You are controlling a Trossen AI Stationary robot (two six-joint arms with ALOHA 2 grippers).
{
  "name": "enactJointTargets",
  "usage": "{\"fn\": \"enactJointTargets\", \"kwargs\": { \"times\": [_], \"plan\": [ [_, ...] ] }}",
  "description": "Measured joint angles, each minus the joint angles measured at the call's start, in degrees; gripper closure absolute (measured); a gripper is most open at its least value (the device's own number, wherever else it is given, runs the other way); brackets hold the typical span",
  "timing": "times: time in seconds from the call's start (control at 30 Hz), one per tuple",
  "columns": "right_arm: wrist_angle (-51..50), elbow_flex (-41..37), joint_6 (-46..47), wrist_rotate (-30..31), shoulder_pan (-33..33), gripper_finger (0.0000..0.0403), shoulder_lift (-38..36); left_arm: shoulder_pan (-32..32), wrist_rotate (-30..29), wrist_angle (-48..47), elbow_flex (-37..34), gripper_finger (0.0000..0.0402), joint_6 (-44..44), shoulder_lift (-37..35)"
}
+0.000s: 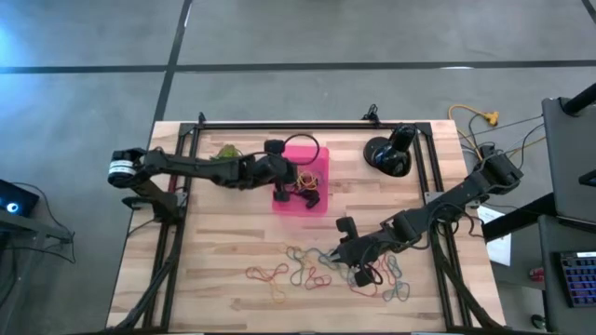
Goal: Pick and place rubber bands into bin
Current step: Put the blue rubber bands into the pink bin
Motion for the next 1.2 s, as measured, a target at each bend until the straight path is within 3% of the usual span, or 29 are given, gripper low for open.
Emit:
{"fn": "enactJointTargets", "kwargs": {
  "times": [0.2, 0.3, 0.5, 0.77, 1.2],
  "plan": [
    [-0.02, -0.02, 0.56, -0.01, 0.00, 0.0339, 0.00, -0.28, 0.03, -0.27, -0.26, 0.0316, -0.53, 0.00],
    [-0.27, -0.45, 2.11, -0.05, 0.08, 0.0339, 0.00, -1.08, -0.06, -1.58, -0.31, 0.0307, -5.11, -0.02],
    [1.99, -4.16, 3.45, -0.01, -0.02, 0.0339, 0.00, -5.25, -0.10, -8.23, -1.69, 0.0306, -10.56, -0.98],
    [14.24, -10.58, 3.41, 0.03, -0.02, 0.0339, 0.08, -14.35, -0.09, -8.12, -6.94, 0.0306, -13.54, -4.86],
    [14.02, -15.12, 9.18, 4.99, -0.40, 0.0339, 0.15, -22.08, -0.17, -6.33, -14.73, 0.0306, -18.16, -18.45]
  ]
}}
